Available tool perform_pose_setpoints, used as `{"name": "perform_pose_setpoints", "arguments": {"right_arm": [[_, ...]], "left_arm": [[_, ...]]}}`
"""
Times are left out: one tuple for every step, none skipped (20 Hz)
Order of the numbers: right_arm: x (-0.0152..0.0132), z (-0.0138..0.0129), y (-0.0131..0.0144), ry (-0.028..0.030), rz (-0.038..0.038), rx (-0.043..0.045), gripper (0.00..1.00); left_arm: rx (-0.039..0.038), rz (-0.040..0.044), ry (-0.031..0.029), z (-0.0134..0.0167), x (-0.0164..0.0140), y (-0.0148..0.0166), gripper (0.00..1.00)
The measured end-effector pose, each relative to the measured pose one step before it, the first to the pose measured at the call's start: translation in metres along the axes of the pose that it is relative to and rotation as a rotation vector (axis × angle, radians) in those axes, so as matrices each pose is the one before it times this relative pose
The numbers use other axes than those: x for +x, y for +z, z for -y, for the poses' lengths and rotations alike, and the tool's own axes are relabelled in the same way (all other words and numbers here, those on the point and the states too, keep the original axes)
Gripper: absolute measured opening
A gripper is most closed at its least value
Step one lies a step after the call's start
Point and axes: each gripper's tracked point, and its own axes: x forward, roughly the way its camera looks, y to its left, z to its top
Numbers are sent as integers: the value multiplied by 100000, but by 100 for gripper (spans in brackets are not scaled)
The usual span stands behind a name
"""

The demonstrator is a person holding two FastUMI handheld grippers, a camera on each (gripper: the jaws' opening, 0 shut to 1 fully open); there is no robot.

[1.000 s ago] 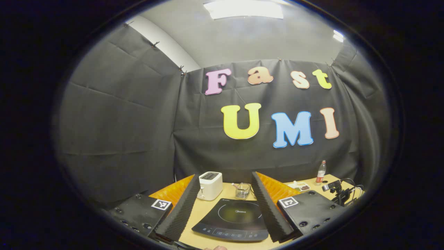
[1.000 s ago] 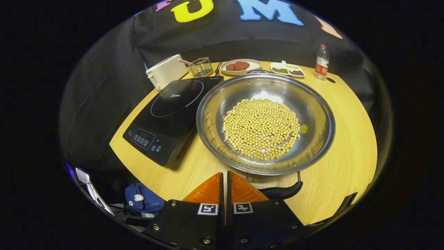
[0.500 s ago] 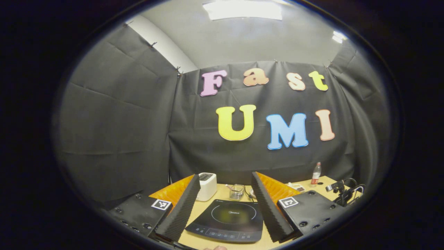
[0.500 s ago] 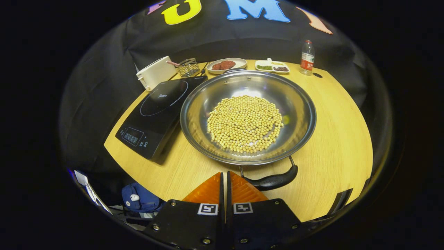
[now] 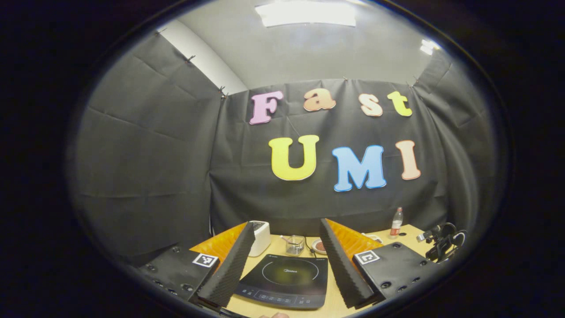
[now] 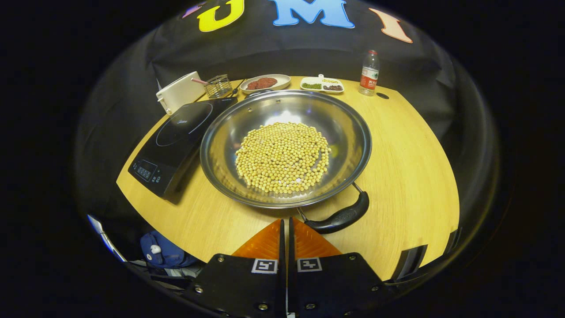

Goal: First push the handle of the pot to place it horizontally, then grasp the pot with both hands and set it on the induction cooktop.

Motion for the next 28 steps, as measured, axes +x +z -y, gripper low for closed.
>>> {"name": "perform_pose_setpoints", "arguments": {"right_arm": [[44,604,-1,-1115,-72,-298,2],[45,562,86,-1004,15,-435,2],[73,528,-8,-1055,-28,-689,2],[57,566,60,-1158,-41,-889,3],[137,563,18,-1314,-35,-1186,2],[68,615,5,-1471,-275,-1456,3],[95,606,-64,-1652,-333,-1488,2],[107,653,104,-1547,-268,-1515,2],[210,715,-82,-1814,-613,-1562,2],[144,665,-48,-1430,-695,-1338,2],[238,612,-44,-943,-574,-903,2],[157,582,17,-858,-607,-622,2],[174,639,-76,-795,-526,-357,2],[240,596,61,-514,-420,-228,2],[245,380,16,-208,-342,-160,2],[193,433,186,-22,-296,-22,2],[243,310,124,454,12,-96,2],[186,405,292,-304,511,-756,2],[224,359,111,-660,39,-992,2],[174,327,328,-472,-34,-626,2],[208,35,405,-98,185,22,2],[97,143,448,-715,359,119,2],[96,129,301,-366,499,49,2],[124,62,384,-294,367,-101,2],[136,31,280,-580,358,-104,2],[173,19,449,-535,456,144,2],[175,66,350,-666,535,105,2],[160,164,426,-990,638,13,2]], "left_arm": [[170,16,-62,272,-2,-22,100],[184,-25,-135,234,-65,7,100],[188,-69,-164,273,-75,40,100],[229,-50,-58,215,7,3,100],[125,-38,-69,233,-25,-90,100],[62,-136,8,198,-71,-39,100],[-7,-215,-20,198,40,-75,100],[25,-173,171,223,8,-9,100],[-76,-179,102,255,-130,-38,100],[-171,-178,159,228,25,-20,100],[-156,-35,209,276,88,-119,100],[-89,16,257,310,66,0,100],[-113,79,259,360,-43,-18,100],[-117,27,354,328,-22,-59,100],[-228,-41,353,441,-35,-95,100],[-193,-152,402,399,-87,-42,100],[-209,-59,228,421,-58,-154,100],[-140,-176,275,338,-167,-58,100],[-66,-580,-26,378,-121,-258,98],[-26,-361,-44,245,-84,-50,96],[82,48,4,194,-148,-29,96],[98,-36,166,114,131,23,96],[-33,-206,168,31,169,-172,96],[-183,-308,1,13,170,-122,96],[-270,-267,-206,-8,206,-81,100],[-35,-266,-160,-7,277,-78,96],[174,-360,-178,-119,301,-297,100],[41,-307,-382,-157,256,-294,100]]}}
